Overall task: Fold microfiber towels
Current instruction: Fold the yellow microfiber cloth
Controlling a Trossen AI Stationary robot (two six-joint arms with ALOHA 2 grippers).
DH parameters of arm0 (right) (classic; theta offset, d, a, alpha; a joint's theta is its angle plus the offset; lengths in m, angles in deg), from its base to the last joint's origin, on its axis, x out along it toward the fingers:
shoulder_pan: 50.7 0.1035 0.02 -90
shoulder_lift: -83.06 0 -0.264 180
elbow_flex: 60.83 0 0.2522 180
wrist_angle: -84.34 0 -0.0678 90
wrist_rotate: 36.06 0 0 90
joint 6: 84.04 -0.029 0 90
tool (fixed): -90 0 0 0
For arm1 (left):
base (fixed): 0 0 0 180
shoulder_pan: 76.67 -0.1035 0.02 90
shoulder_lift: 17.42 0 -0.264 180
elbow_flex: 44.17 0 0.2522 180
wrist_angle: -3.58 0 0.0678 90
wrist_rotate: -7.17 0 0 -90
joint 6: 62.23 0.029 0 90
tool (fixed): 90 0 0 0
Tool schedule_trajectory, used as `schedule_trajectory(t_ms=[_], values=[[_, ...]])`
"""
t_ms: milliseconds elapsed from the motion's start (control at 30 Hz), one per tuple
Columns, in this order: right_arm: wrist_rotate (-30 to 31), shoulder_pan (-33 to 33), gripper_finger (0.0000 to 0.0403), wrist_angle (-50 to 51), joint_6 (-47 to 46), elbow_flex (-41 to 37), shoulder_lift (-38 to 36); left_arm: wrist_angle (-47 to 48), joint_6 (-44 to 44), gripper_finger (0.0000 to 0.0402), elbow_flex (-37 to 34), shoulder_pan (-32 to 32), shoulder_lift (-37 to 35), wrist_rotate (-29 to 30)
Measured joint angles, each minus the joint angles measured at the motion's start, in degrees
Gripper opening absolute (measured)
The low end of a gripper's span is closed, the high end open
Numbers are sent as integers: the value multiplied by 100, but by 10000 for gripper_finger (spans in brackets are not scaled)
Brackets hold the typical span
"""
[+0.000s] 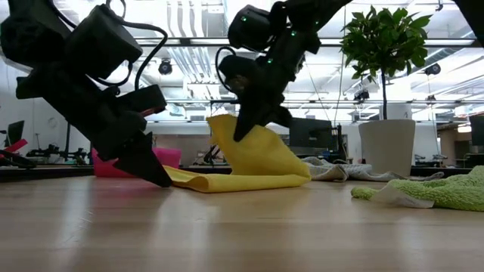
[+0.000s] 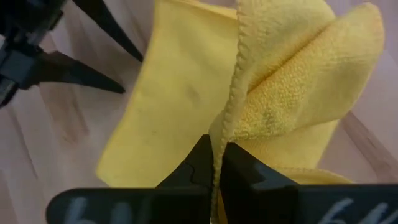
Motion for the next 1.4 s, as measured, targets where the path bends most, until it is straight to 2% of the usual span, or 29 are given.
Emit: schedule_trajectory(t_ms=[567, 700, 867, 1067, 1200, 1400], values=[[-125, 162, 14, -916, -163, 2, 502, -41, -10, 154, 0, -2, 3, 20], [-146, 187, 45, -1111, -290, -1, 681, -77, -12, 154, -2, -4, 7, 22], [-183, 187, 110, -1248, -290, 2, 654, -101, -12, 154, -2, -4, 7, 22], [-590, 209, 177, -1782, -325, 2, 640, -108, -12, 154, -4, -4, 7, 22], [-587, 239, 199, -1791, -379, 2, 636, -114, -12, 154, -4, -4, 7, 22], [-389, 239, 206, -1783, -382, 2, 636, -121, -12, 154, -4, -4, 7, 21]])
